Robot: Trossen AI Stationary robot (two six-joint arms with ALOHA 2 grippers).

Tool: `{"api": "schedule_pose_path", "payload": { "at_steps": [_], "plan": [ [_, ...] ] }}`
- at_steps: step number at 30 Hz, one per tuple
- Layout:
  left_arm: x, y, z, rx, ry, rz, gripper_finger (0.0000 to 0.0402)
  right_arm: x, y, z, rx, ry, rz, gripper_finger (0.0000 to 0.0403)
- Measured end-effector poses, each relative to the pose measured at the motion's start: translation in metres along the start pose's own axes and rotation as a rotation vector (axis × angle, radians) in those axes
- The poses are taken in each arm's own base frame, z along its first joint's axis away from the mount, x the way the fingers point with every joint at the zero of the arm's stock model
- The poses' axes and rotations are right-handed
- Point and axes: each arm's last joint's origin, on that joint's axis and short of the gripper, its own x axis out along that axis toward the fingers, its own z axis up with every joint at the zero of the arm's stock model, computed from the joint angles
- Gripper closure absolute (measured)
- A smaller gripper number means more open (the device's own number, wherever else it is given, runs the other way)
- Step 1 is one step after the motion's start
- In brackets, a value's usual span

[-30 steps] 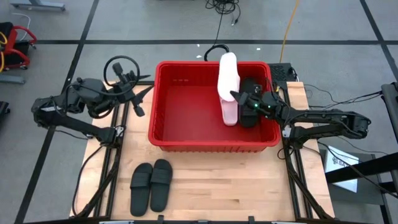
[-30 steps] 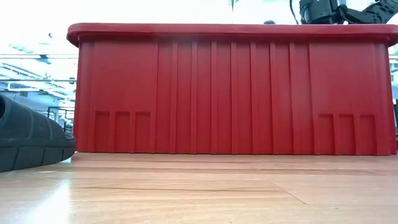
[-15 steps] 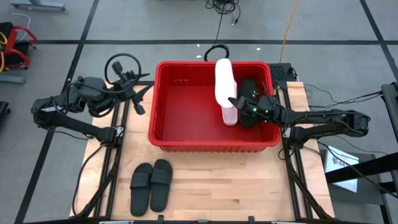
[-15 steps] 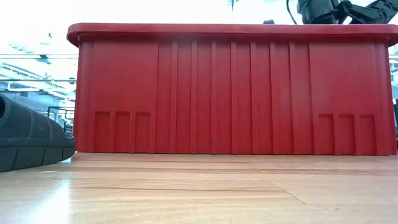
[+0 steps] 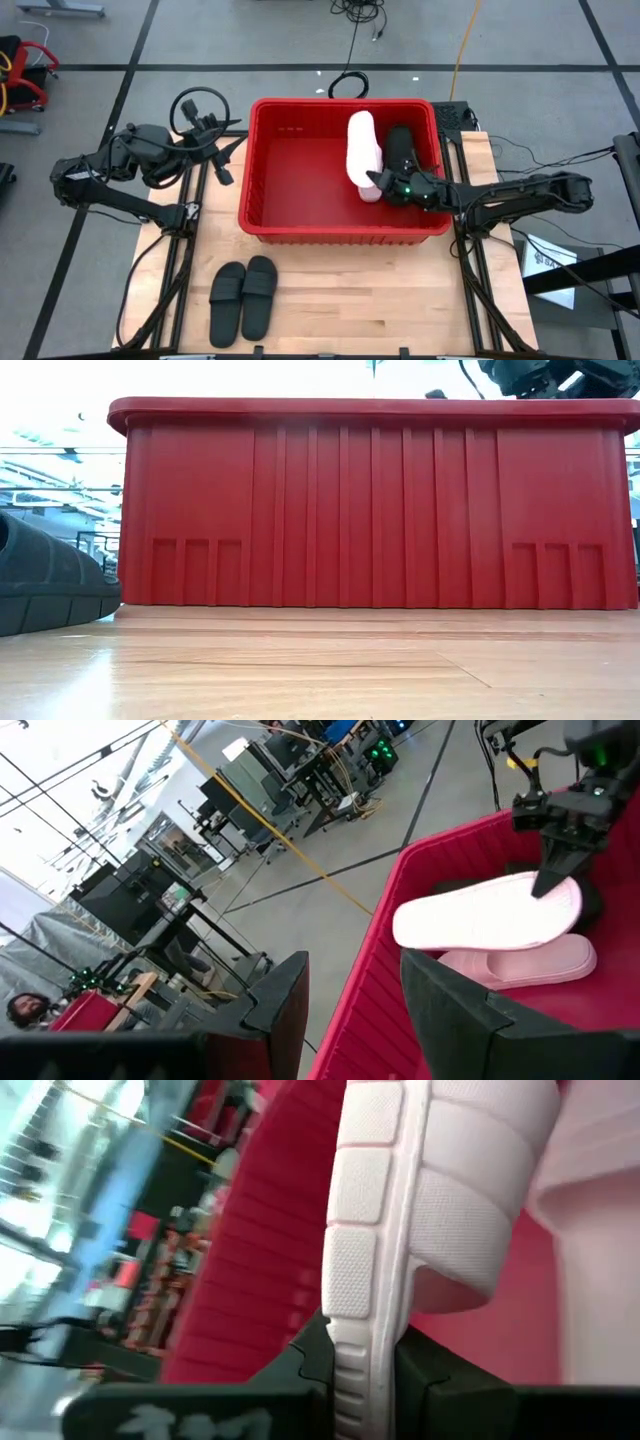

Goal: Pick and place slides into bin
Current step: Put the pink slide into the red organizer bin

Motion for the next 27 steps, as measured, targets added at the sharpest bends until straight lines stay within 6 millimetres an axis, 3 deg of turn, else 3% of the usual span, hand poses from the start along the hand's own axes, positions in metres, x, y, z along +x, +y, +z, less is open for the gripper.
{"api": "schedule_pose_path", "payload": {
  "at_steps": [14,27],
  "plan": [
    [0.0,0.0,0.0,-0.013,0.004,-0.003,0.0233,-0.002,-0.014,-0.004,-0.011,-0.04,-0.156,0.0368],
    [0.0,0.0,0.0,-0.018,0.004,-0.002,0.0233,0.0,-0.018,0.001,-0.026,-0.072,-0.187,0.0322]
  ]
}}
